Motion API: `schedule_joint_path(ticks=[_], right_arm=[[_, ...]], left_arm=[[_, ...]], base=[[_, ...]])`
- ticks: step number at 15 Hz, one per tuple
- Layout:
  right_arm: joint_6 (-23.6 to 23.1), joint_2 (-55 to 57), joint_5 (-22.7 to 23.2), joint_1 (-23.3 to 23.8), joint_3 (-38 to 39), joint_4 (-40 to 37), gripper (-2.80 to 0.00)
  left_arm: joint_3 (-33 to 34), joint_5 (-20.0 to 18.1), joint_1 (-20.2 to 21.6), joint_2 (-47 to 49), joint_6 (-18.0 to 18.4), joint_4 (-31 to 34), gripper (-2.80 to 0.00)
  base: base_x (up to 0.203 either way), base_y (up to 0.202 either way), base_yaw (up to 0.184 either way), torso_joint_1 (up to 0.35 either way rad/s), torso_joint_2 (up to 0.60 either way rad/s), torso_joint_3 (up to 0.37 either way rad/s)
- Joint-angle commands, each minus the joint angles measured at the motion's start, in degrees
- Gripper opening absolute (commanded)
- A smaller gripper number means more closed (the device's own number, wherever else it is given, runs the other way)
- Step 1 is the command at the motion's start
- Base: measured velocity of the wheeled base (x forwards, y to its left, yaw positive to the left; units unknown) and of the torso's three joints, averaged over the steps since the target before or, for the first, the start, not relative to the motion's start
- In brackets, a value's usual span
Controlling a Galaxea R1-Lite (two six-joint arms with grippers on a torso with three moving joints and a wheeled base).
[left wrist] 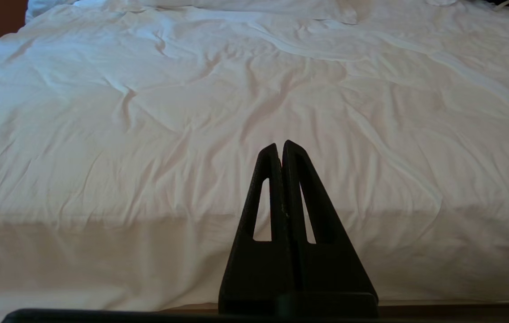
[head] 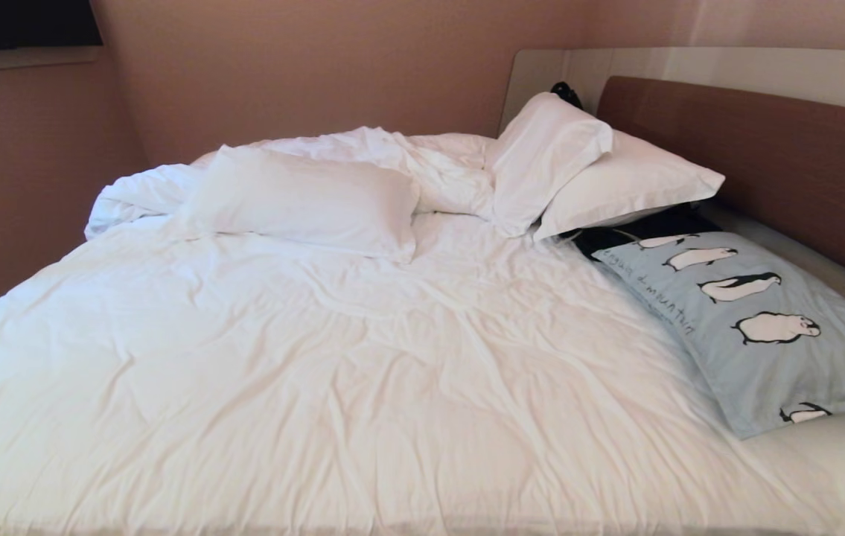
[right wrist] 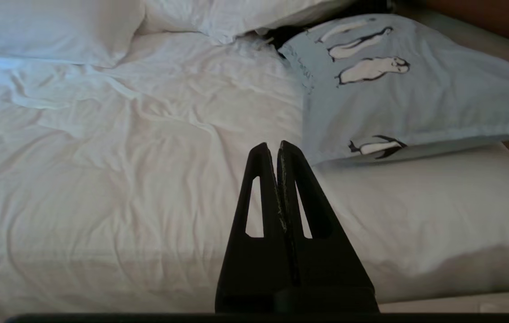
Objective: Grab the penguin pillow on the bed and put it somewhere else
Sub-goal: Pick up the pillow
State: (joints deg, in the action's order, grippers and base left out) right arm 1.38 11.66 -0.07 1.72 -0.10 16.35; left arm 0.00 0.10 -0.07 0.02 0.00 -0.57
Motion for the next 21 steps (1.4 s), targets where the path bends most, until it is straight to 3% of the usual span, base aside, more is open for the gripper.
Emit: schedule_joint_path(ticks=[1,5,21], right_arm=[[-0.1,-5.3,-0.1,-0.7,0.0,-5.8,-2.80],[-0.2,-11.7,0.9,-0.8,0.1,-12.9,-2.80],[-0.1,-11.7,-0.5,-0.8,0.1,-14.7,-2.80]], left_arm=[[0.0,0.0,0.0,0.0,0.0,0.0,-2.80],[0.0,0.0,0.0,0.0,0.0,0.0,-2.80],[0.0,0.0,0.0,0.0,0.0,0.0,-2.80]], base=[[0.000,0.000,0.000,0.000,0.00,0.000],[0.000,0.000,0.000,0.000,0.00,0.000],[0.000,0.000,0.000,0.000,0.00,0.000]])
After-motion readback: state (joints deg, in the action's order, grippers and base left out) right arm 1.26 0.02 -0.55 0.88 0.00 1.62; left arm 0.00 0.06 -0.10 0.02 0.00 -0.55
